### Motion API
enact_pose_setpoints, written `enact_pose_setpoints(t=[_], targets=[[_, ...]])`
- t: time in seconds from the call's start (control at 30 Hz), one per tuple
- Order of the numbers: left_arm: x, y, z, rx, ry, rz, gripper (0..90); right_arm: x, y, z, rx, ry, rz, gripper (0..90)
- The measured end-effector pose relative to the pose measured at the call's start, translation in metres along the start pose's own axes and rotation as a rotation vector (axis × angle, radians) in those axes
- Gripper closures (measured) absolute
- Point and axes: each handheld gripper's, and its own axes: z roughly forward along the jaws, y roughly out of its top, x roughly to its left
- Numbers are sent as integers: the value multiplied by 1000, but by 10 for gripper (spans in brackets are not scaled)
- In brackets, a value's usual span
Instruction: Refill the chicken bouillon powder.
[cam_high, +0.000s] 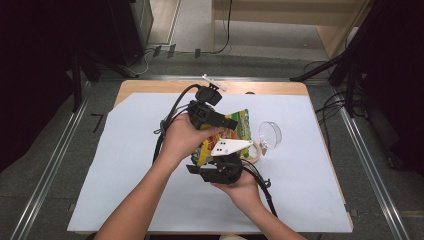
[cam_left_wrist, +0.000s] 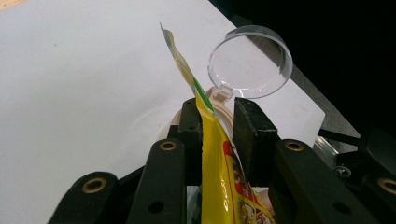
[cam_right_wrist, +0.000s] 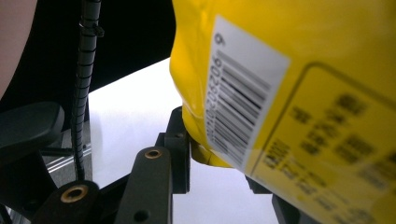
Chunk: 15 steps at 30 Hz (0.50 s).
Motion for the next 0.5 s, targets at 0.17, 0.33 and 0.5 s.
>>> enact_pose_setpoints(t=[0.17,0.33,0.5], targets=[[0,-1,0,-2,1,-1,737,0,0,0,2,0,-2,685],[1,-2,0,-4,-2,-1,734,0,0,1,3,-1,-6,685],[1,-2,-1,-4,0,-1,735,1,-1,1,4,-5,-9,685]])
